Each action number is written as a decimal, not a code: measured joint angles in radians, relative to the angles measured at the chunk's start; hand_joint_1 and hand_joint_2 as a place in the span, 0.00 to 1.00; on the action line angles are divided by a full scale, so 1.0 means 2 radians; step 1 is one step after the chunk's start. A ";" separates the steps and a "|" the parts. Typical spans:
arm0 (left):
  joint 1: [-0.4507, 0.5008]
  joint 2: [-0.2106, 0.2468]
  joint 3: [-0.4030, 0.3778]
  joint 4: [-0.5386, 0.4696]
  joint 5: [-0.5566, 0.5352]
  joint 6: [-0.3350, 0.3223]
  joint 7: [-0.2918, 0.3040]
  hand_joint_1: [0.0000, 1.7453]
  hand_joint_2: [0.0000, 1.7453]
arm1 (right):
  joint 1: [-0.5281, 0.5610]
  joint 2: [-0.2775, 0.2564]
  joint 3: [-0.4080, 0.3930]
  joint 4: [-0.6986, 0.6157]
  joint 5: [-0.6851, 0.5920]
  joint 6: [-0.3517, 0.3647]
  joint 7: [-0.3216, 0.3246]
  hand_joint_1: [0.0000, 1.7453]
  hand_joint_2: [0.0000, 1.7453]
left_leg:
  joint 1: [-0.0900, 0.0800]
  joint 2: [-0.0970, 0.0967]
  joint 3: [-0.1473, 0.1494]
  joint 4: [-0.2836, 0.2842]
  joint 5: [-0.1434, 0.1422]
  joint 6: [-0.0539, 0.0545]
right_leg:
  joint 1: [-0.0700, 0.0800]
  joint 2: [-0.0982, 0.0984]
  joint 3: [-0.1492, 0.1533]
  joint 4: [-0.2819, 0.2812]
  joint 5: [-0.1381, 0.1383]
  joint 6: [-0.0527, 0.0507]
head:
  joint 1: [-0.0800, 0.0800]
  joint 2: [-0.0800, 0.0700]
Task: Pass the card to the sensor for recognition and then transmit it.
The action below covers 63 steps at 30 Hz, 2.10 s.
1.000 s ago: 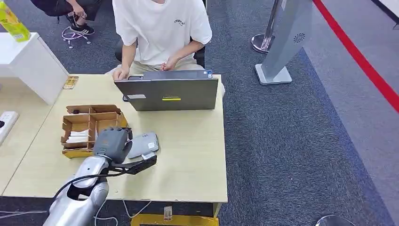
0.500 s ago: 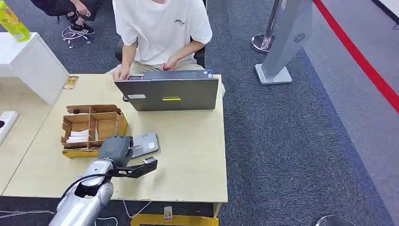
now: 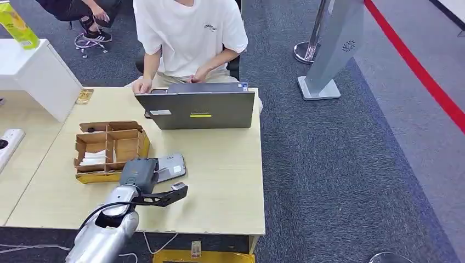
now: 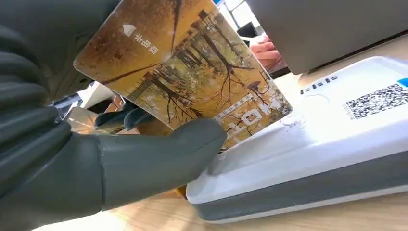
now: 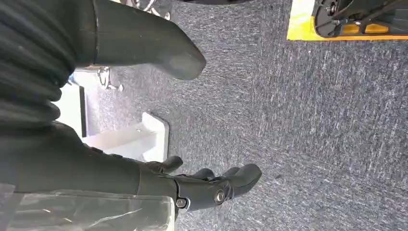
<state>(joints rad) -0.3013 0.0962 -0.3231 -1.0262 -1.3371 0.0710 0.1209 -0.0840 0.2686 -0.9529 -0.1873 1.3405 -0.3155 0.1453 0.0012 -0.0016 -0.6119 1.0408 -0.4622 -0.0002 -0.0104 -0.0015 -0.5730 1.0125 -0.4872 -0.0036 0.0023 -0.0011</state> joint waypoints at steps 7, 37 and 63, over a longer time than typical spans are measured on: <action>0.000 -0.003 0.000 0.006 -0.001 0.010 -0.008 1.00 1.00 | 0.000 0.000 0.000 0.000 0.000 0.000 0.000 0.00 1.00 | 0.000 0.000 0.001 0.000 0.000 0.000 | 0.000 0.000 0.002 0.000 0.000 0.000 | 0.000 0.000; -0.300 0.142 0.056 0.036 -0.060 0.106 -0.007 1.00 1.00 | 0.002 -0.001 0.022 0.000 0.028 0.021 -0.001 0.00 1.00 | 0.001 0.002 -0.001 0.000 0.002 -0.002 | 0.001 0.003 -0.003 0.002 0.002 -0.003 | -0.001 0.000; -0.357 0.139 0.057 0.181 -0.038 0.145 0.007 0.00 1.00 | 0.001 -0.001 0.025 0.000 0.028 0.023 -0.001 0.00 1.00 | 0.001 0.002 -0.002 0.000 0.002 -0.002 | 0.001 0.002 -0.003 0.002 0.002 -0.003 | 0.000 0.000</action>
<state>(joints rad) -1.0146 0.3738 -0.2083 -0.6641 -1.4122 0.3609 0.1343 -0.0825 0.2666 -0.9033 -0.1873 1.3958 -0.2705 0.1427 0.0027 0.0023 -0.6152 1.0411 -0.4588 -0.0048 -0.0087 0.0032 -0.5797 1.0165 -0.4835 -0.0089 0.0023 -0.0011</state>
